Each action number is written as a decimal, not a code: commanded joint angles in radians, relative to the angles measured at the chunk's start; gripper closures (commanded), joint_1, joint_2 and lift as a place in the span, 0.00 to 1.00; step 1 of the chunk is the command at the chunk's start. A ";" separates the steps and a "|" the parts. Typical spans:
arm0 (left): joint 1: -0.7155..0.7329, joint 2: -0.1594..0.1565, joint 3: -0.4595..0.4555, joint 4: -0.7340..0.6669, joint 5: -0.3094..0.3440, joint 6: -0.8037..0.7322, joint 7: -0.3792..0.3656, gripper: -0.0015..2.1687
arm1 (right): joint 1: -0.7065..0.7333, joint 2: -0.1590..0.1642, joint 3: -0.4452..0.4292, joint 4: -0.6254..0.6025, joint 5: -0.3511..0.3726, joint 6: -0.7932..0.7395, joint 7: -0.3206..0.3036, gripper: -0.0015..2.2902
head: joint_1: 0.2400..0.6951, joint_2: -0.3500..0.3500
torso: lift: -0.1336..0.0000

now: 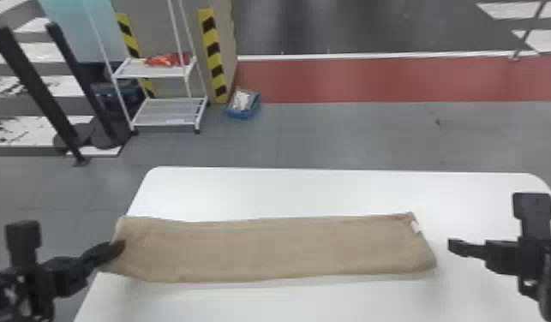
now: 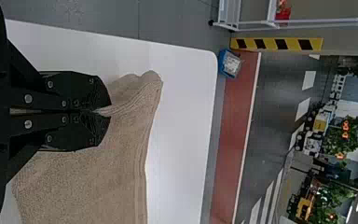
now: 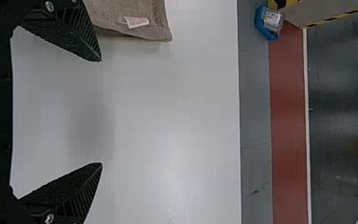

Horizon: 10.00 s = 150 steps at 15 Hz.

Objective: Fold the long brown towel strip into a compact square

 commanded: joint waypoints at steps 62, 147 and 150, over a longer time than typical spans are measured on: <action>0.184 -0.163 -0.326 -0.304 0.239 0.064 0.376 0.02 | 0.053 0.091 0.464 -0.220 -0.095 0.337 -0.015 0.04 | 1.00 0.76 | 1.00; 0.147 -0.163 -0.303 -0.226 0.239 0.039 0.333 0.03 | 0.001 0.091 0.206 -0.182 -0.247 0.255 0.066 0.51 | 1.00 0.69 | 1.00; 0.146 -0.163 -0.305 -0.220 0.239 0.030 0.333 0.03 | 0.013 0.080 0.106 -0.230 -0.248 0.279 0.091 0.51 | 1.00 0.69 | 1.00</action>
